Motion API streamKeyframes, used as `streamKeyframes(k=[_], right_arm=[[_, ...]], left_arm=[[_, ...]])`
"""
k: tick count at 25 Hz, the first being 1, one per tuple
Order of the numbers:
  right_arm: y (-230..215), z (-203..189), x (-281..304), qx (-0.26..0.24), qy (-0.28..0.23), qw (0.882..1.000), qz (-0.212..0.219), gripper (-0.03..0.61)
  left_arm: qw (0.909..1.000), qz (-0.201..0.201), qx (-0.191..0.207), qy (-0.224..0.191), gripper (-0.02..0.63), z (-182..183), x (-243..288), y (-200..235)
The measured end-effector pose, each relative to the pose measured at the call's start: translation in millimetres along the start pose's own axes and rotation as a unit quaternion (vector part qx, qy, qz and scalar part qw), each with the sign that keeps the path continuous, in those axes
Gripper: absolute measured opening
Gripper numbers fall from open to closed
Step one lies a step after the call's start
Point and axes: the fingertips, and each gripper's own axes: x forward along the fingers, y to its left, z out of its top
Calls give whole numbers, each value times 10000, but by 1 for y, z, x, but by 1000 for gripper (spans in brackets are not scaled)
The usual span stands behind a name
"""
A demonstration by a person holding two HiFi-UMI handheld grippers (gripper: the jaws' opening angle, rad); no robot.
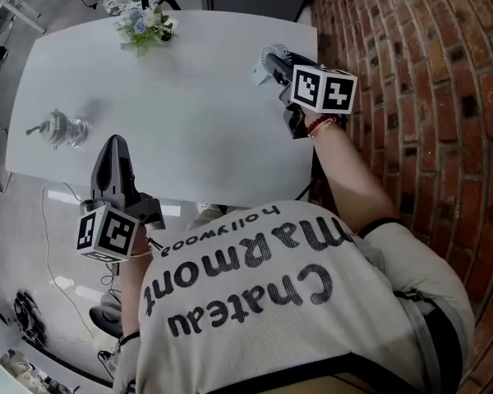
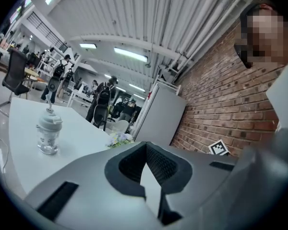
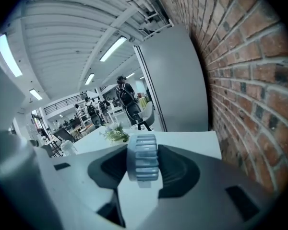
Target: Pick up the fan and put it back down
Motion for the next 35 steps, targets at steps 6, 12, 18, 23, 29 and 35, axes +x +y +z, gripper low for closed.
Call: streamKeyframes(k=[6,12,18,23,29,35], right_arm=[[7,6,-35,224,-212,9995,-22,181],[16,1,-61,596,-454,9967,-307,181],[41,-10,-74,847,-695,9919,-638,181],[67,-30,-81,954,-719,9893,-840,181],[92,-48,-95,1072,-752,9854,-1085,181],[113,-76,-110,1262,-745,9806,-1305,181]], left_arm=[[9987,-497,-46,-38,2,1,20,-22],[9955,-940,-37,137,2,4,27,-16],[9877,-1505,143,399,2,16,34,-11],[9794,-1922,136,598,2,14,36,-6],[9667,-2390,165,899,2,2,37,-10],[9499,-2925,204,1084,2,-7,30,-26]])
